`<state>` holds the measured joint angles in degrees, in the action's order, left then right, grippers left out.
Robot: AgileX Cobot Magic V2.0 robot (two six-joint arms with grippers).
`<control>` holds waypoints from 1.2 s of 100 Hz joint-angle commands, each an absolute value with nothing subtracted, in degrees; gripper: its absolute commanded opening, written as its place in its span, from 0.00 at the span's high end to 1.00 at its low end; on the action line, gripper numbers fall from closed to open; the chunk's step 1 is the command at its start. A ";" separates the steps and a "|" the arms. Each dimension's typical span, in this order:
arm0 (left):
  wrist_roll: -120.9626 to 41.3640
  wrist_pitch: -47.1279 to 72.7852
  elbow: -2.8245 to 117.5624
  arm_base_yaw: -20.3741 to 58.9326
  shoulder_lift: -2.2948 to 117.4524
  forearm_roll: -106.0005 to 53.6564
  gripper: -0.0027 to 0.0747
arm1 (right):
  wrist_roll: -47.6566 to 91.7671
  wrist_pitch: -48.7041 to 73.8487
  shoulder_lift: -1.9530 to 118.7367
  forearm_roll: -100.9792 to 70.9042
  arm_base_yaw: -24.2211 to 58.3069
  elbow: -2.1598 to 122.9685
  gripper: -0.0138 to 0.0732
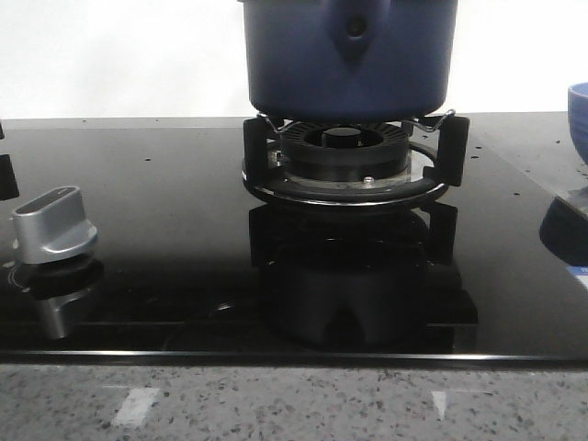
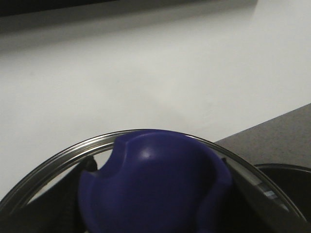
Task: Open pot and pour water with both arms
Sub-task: 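Lift the glass lid off the saucepan with the left gripper, then grasp the rim of the light blue bowl with the right gripper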
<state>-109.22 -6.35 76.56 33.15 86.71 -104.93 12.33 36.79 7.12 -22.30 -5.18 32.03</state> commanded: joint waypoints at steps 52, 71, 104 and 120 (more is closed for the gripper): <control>-109.23 -1.49 60.89 24.27 68.22 -107.07 0.68 | 12.92 32.58 8.87 -22.72 -5.46 33.84 0.48; -109.23 1.16 60.36 24.12 68.26 -107.13 0.64 | 12.92 32.55 8.87 -22.72 -5.46 33.84 0.48; -109.23 1.38 60.36 24.12 68.26 -107.21 0.62 | 12.92 32.55 8.87 -22.72 -5.46 33.84 0.48; -109.23 2.26 60.36 24.12 68.26 -107.21 0.62 | 12.92 32.55 9.47 -22.72 -5.46 33.95 0.48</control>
<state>-109.22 -0.64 58.46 24.23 70.22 -105.17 12.33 36.79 7.25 -22.30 -5.18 32.03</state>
